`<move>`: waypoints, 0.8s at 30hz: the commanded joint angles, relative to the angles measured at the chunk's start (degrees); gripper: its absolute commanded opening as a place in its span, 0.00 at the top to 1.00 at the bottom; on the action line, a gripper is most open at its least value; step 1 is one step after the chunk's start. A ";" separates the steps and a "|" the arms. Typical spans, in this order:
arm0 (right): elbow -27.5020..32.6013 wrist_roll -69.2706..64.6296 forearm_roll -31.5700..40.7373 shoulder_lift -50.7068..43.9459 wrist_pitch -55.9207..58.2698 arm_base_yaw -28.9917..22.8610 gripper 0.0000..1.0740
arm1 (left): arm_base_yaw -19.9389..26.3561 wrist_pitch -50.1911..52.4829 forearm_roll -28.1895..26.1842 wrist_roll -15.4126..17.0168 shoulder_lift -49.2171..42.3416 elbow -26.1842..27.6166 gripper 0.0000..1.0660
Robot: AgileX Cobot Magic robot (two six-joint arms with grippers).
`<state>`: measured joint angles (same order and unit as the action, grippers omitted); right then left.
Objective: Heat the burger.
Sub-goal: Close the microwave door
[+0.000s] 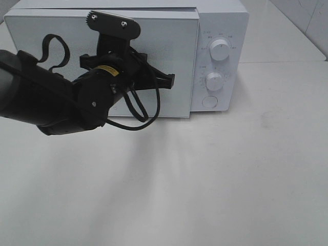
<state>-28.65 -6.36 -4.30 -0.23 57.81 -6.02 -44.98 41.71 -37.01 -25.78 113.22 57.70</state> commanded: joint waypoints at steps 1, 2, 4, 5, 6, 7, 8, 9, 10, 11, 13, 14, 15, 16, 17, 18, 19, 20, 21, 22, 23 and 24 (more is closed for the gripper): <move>0.00 -0.40 0.11 -1.66 -0.63 0.29 0.29 | -0.40 -0.52 -3.55 -2.35 1.78 4.13 1.00; 0.00 -0.40 0.11 -1.66 -0.63 0.29 0.29 | -0.40 -0.52 -4.30 -2.92 2.18 4.98 1.00; 0.00 -0.40 0.11 -1.66 -0.63 0.29 0.29 | -0.40 -0.63 -5.79 -3.90 2.69 6.25 1.00; 0.00 -0.40 0.11 -1.66 -0.63 0.29 0.29 | -0.40 -0.92 -6.47 -4.64 2.98 6.93 1.00; 0.00 -0.40 0.11 -1.66 -0.63 0.29 0.29 | -0.40 -0.92 -6.47 -4.64 2.98 6.93 1.00; 0.00 -0.40 0.23 -1.66 -0.63 0.29 0.29 | -0.17 -1.43 -7.56 -5.56 3.61 8.37 1.00; 0.00 -0.40 0.23 -1.66 -0.63 0.29 0.29 | -0.17 -1.43 -7.56 -5.56 3.61 8.37 1.00; 0.00 -0.40 0.23 -1.66 -0.63 0.29 0.29 | 0.00 -1.78 -7.91 -5.73 4.41 9.80 1.00; 0.00 -0.29 0.29 -1.66 -0.63 0.29 0.29 | 0.40 -1.89 -7.85 -5.73 4.70 10.54 1.00; 0.00 -0.29 0.29 -1.66 -0.63 0.29 0.29 | 0.40 -1.89 -7.85 -5.73 4.70 10.54 1.00; 0.00 0.52 0.29 -1.66 -0.63 0.29 0.29 | 0.52 -2.92 -7.85 -5.79 5.33 12.15 1.00; 0.00 0.52 0.29 -1.66 -0.63 0.29 0.29 | 0.52 -2.92 -7.85 -5.79 5.33 12.15 1.00; 0.00 0.46 0.29 -1.66 -0.63 0.29 0.29 | 1.15 -3.84 -7.56 -5.79 5.50 13.01 1.00; 0.00 0.46 0.29 -1.66 -0.63 0.29 0.29 | 1.15 -3.84 -7.56 -5.79 5.50 13.01 1.00; 0.00 0.46 0.29 -1.66 -0.63 0.29 0.29 | 1.15 -4.24 -7.45 -5.79 5.44 13.12 1.00; 0.00 0.46 0.29 -1.66 -0.63 0.29 0.29 | 1.15 -4.24 -7.28 -5.96 5.39 13.12 1.00; 0.00 0.46 0.29 -1.66 -0.63 0.29 0.29 | 1.15 -4.24 -7.28 -5.96 5.39 13.12 1.00; 0.00 0.46 0.29 -1.66 -0.63 0.29 0.29 | 0.74 -4.81 -7.05 -7.22 4.93 13.12 1.00; 0.00 0.46 0.29 -1.66 -0.63 0.29 0.29 | -0.29 -5.44 -7.28 -9.17 4.30 12.83 1.00; 0.00 0.46 0.29 -1.66 -0.63 0.29 0.29 | -0.29 -5.44 -7.28 -9.17 4.30 12.83 1.00; 0.00 0.46 0.29 -1.66 -0.63 0.29 0.29 | -0.80 -6.02 -7.39 -9.91 3.84 12.55 1.00; 0.00 0.46 0.29 -1.66 -0.63 0.29 0.29 | -0.80 -6.02 -7.39 -9.91 3.84 12.55 1.00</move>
<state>-28.65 -6.25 -4.24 -0.23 57.81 -6.02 -46.41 32.14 -43.26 -35.12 118.09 69.39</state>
